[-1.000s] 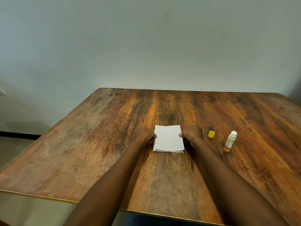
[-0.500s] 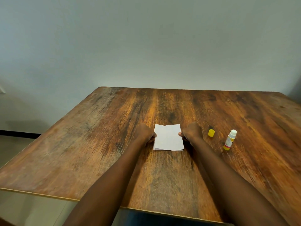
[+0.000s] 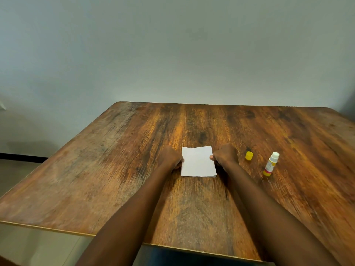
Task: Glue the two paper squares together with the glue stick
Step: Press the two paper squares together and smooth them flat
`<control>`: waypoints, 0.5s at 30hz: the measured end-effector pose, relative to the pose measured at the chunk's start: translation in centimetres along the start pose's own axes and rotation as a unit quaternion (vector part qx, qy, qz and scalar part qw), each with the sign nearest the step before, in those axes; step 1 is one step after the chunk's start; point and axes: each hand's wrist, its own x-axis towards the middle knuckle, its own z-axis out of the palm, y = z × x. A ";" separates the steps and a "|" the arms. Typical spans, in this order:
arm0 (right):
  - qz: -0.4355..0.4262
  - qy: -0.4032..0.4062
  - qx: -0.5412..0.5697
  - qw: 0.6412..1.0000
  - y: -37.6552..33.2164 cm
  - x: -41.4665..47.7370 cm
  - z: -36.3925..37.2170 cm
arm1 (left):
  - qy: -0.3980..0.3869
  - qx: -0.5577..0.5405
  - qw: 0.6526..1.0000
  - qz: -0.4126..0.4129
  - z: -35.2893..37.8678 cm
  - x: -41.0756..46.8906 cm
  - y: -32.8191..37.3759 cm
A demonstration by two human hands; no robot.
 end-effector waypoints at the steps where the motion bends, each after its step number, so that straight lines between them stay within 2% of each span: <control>1: 0.000 0.000 0.000 1.000 0.0 0.0 0.0 | 0.000 -0.001 1.000 0.001 0.0 0.0 -0.1; 15: -0.011 0.003 -0.035 0.999 -0.3 -0.5 0.2 | 0.021 0.023 0.999 0.022 0.3 -0.1 -0.2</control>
